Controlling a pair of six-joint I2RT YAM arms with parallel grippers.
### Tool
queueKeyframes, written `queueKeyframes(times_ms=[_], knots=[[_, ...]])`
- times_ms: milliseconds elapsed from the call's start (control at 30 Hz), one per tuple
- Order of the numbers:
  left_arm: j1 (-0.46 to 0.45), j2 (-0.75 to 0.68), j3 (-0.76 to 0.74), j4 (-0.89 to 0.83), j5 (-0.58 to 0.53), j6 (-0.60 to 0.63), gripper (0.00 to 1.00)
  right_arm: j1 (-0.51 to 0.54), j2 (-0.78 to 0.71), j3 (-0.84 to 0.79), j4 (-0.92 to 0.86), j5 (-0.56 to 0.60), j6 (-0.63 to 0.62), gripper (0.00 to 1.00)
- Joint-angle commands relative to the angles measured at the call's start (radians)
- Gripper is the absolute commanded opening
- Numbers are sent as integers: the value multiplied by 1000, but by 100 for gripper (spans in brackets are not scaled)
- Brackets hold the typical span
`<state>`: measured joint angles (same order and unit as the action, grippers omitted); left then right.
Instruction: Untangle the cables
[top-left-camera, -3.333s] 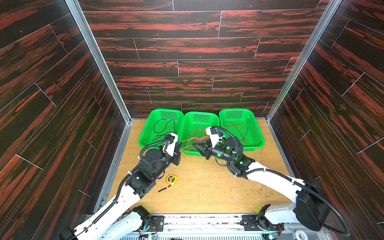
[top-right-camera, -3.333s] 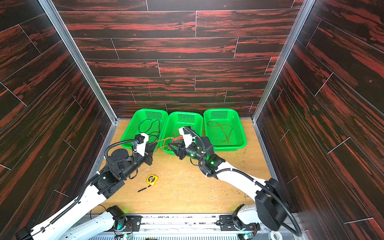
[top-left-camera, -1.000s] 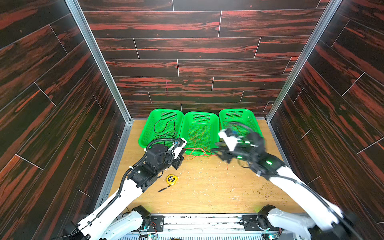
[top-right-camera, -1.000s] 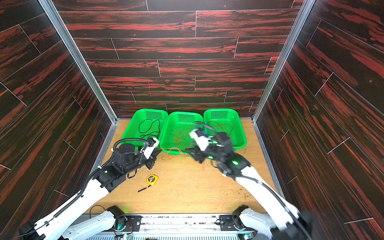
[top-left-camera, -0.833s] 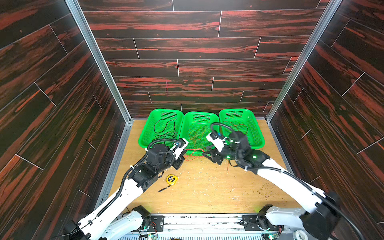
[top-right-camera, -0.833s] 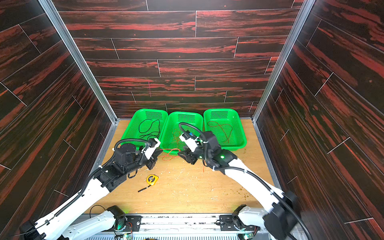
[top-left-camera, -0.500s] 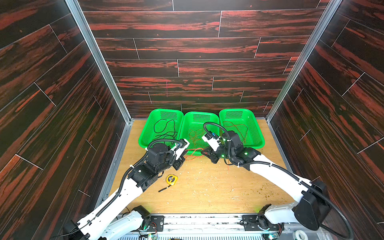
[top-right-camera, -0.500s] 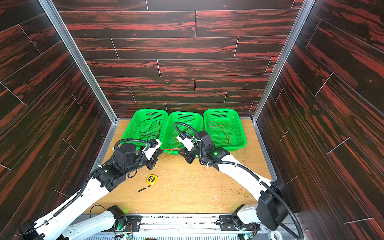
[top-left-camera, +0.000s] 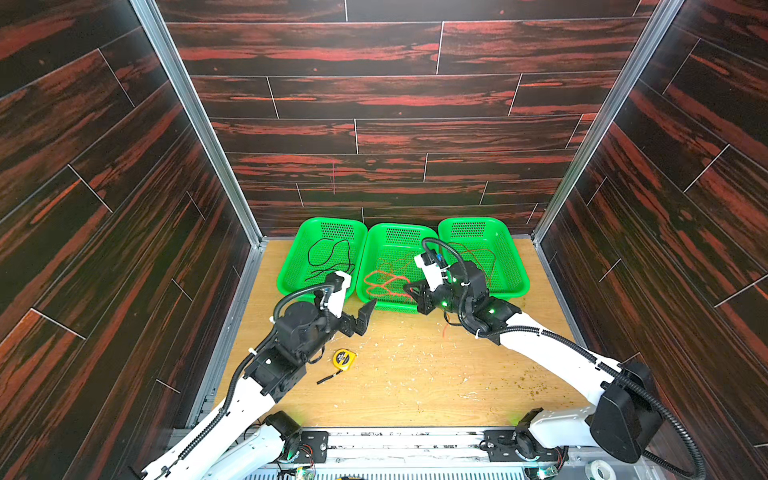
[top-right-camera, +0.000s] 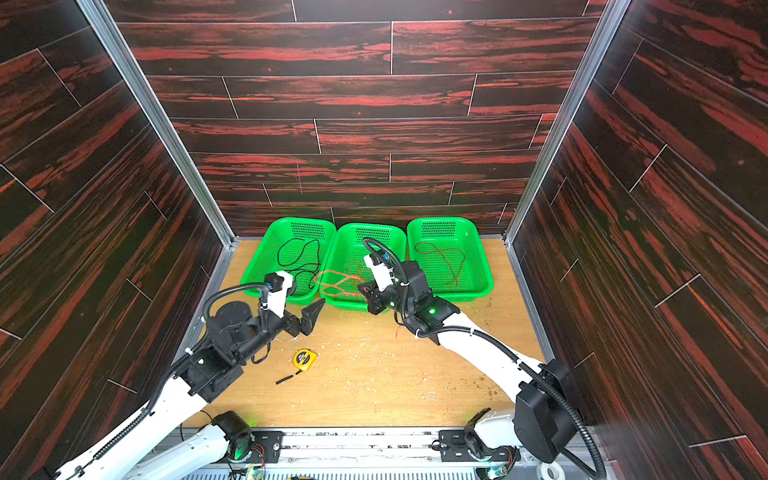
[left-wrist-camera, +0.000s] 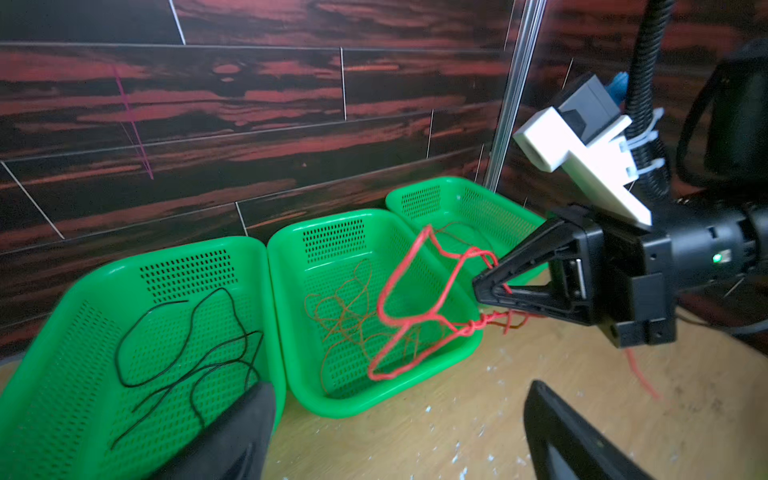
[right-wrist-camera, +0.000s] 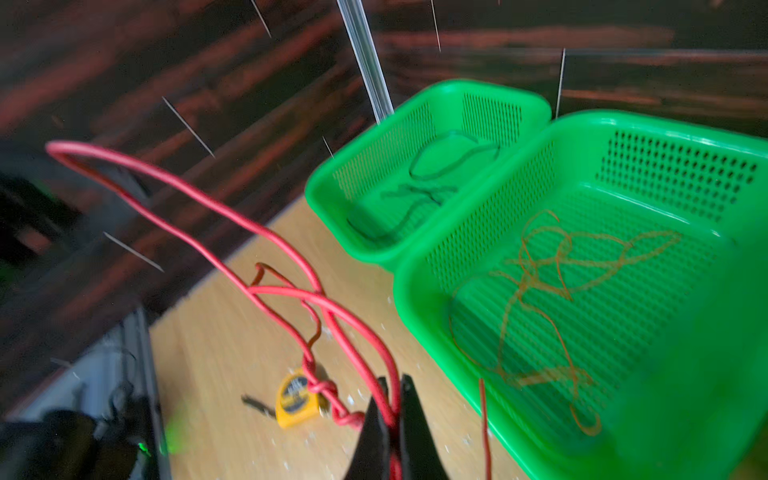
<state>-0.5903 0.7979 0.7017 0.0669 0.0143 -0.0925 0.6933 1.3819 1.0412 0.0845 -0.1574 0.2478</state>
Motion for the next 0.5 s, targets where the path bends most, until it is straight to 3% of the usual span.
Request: queueKeyframes(times_ms=[0,300,467], knots=[[-3,-1,-64,151,29,-157,91,-3,-23,3,128,-63,98,0],[-3,116,-93,357,55,-281,95,9,-13,-12,230,-173,126,0],[-3,193,-75,446,92,-300,88,17,-11,-25,262,-216,131,0]])
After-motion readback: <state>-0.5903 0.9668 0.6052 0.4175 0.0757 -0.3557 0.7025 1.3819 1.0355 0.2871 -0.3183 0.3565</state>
